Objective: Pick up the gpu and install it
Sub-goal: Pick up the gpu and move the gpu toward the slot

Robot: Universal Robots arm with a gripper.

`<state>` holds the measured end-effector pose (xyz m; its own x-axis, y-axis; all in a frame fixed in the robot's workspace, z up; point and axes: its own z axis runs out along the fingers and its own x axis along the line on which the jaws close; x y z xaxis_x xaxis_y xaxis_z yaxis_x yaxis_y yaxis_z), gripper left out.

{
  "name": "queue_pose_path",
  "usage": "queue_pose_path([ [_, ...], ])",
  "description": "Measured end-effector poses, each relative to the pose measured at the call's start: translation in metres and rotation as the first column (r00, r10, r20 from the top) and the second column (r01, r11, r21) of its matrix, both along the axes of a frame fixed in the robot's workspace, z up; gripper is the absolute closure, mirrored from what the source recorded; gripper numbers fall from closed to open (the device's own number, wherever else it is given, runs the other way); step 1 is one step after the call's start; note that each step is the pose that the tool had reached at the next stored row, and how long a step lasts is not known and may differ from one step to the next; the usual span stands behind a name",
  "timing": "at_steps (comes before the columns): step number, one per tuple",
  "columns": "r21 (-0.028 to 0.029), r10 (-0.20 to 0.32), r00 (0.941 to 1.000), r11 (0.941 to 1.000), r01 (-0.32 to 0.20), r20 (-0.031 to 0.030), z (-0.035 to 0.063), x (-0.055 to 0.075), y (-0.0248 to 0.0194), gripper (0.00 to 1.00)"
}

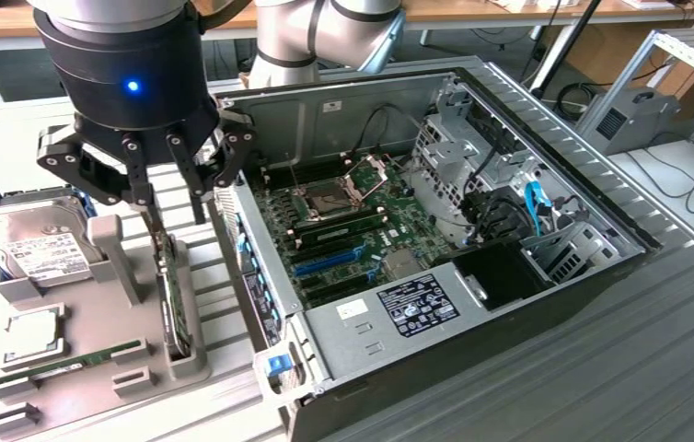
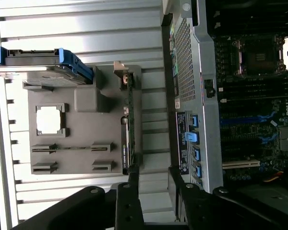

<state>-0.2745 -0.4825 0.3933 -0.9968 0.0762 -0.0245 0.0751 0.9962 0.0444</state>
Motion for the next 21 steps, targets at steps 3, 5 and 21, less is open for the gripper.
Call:
queue_pose_path([
  [3, 0.0000, 0.000, 1.0000, 1.0000, 0.000, 0.0000, 0.0000, 0.000, 0.0000, 0.52],
  [5, 0.0000, 0.000, 1.0000, 1.0000, 0.000, 0.0000, 0.0000, 0.000, 0.0000, 0.52],
  [21, -0.0001, 0.000, 1.0000, 1.0000, 0.000, 0.0000, -0.0181, -0.008, 0.0019, 0.52],
])
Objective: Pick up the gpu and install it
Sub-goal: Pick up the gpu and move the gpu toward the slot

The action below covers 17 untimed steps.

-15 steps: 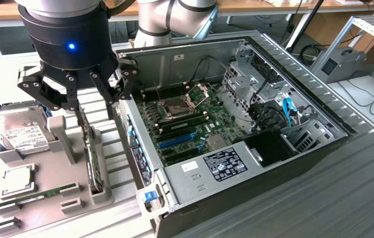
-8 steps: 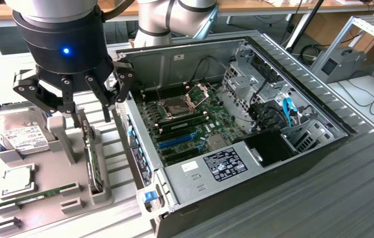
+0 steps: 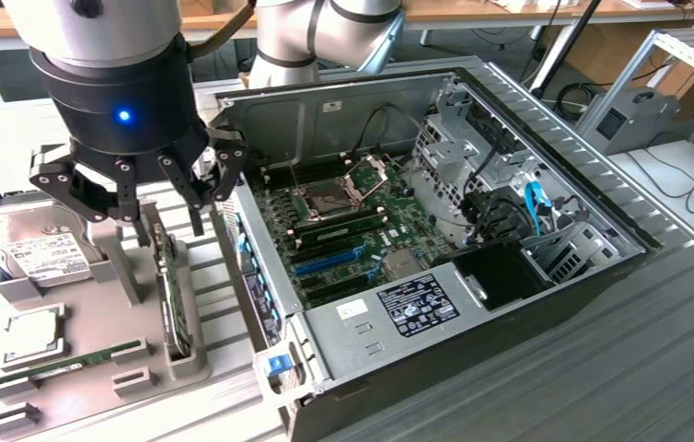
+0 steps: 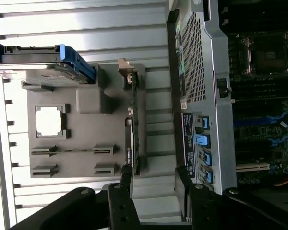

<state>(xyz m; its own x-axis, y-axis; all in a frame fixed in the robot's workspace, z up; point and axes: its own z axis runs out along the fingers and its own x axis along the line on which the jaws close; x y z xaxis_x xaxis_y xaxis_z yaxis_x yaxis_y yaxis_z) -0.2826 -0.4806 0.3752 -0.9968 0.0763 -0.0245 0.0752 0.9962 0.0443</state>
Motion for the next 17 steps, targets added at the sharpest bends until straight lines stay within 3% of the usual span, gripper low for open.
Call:
queue_pose_path([
  [10, -0.0001, 0.000, 1.0000, 1.0000, 0.000, -0.0001, -0.0189, -0.005, 0.0036, 0.52],
  [17, 0.0000, 0.000, 1.0000, 1.0000, 0.000, 0.0000, -0.0251, -0.009, 0.0144, 0.52],
])
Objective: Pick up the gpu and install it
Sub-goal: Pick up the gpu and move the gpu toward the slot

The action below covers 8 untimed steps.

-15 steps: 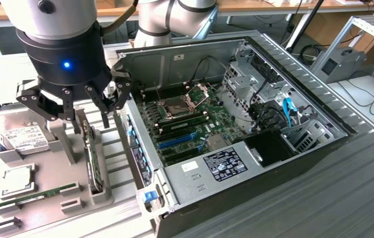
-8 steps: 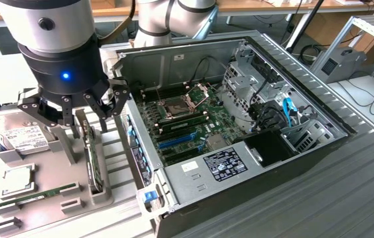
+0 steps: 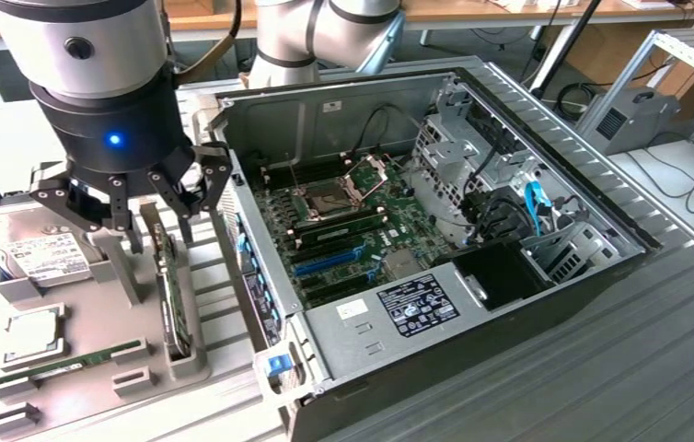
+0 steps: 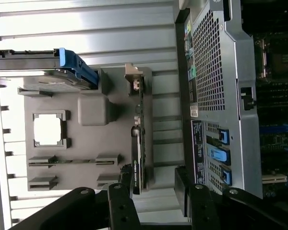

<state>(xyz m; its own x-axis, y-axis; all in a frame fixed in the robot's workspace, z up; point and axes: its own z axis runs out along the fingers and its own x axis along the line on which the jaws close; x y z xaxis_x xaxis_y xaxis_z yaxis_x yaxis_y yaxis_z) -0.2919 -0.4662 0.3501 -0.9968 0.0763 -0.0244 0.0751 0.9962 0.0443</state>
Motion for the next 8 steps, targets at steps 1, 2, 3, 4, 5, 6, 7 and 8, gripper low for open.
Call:
queue_pose_path([
  [1, 0.0001, 0.000, 1.0000, 1.0000, 0.000, 0.0001, -0.0009, -0.0004, 0.0013, 0.52],
  [2, 0.0001, 0.000, 1.0000, 1.0000, 0.000, 0.0001, -0.0019, -0.0007, 0.0024, 0.52],
  [3, 0.0001, 0.000, 1.0000, 1.0000, 0.000, 0.0001, -0.0036, -0.0010, 0.0036, 0.52],
  [4, 0.0001, 0.000, 1.0000, 1.0000, 0.000, 0.0001, -0.0047, -0.0011, 0.0046, 0.52],
  [5, 0.0001, 0.000, 1.0000, 1.0000, 0.000, 0.0001, -0.0057, -0.0012, 0.0057, 0.52],
  [6, 0.0000, 0.000, 1.0000, 1.0000, 0.000, 0.0000, -0.0068, -0.0012, 0.0067, 0.52],
  [7, 0.0000, 0.000, 1.0000, 1.0000, 0.000, 0.0000, -0.0079, -0.0014, 0.0078, 0.52],
  [8, 0.0000, 0.000, 1.0000, 1.0000, 0.000, 0.0000, -0.0090, -0.0016, 0.0089, 0.52],
])
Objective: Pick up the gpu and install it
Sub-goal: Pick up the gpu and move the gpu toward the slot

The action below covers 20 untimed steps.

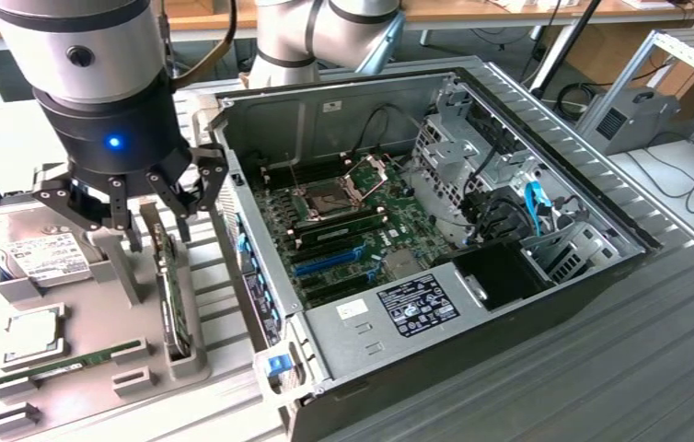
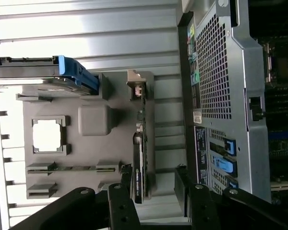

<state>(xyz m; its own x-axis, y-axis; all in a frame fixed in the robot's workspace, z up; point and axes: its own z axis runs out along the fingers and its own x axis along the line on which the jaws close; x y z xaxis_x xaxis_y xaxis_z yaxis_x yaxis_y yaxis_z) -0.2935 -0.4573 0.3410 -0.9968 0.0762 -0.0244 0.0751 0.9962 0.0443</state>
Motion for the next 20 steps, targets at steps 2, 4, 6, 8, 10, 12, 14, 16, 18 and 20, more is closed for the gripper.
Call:
queue_pose_path([
  [2, 0.0001, 0.000, 1.0000, 1.0000, 0.000, 0.0001, -0.0023, 0.000, 0.0020, 0.52],
  [4, 0.0002, 0.000, 1.0000, 1.0000, 0.000, 0.0002, -0.0051, -0.001, 0.0039, 0.52],
  [6, 0.0001, 0.000, 1.0000, 1.0000, 0.000, 0.0000, -0.0087, -0.001, 0.0057, 0.52],
  [8, 0.0001, 0.000, 1.0000, 1.0000, 0.000, 0.0000, -0.0125, -0.001, 0.0068, 0.52],
  [10, 0.0001, 0.000, 1.0000, 1.0000, 0.000, 0.0000, -0.0162, -0.001, 0.0075, 0.52],
  [12, 0.0001, 0.000, 1.0000, 1.0000, 0.000, 0.0000, -0.0202, -0.001, 0.0080, 0.52],
  [14, 0.0000, 0.000, 1.0000, 1.0000, 0.000, 0.0000, -0.0237, -0.001, 0.0084, 0.52],
  [16, 0.0001, 0.000, 1.0000, 1.0000, 0.000, 0.0001, -0.0274, -0.001, 0.0084, 0.52],
  [18, 0.0000, 0.000, 1.0000, 1.0000, 0.000, 0.0000, -0.0310, -0.002, 0.0084, 0.52],
  [20, 0.0000, 0.000, 1.0000, 1.0000, 0.000, -0.0001, -0.0346, -0.002, 0.0084, 0.52],
])
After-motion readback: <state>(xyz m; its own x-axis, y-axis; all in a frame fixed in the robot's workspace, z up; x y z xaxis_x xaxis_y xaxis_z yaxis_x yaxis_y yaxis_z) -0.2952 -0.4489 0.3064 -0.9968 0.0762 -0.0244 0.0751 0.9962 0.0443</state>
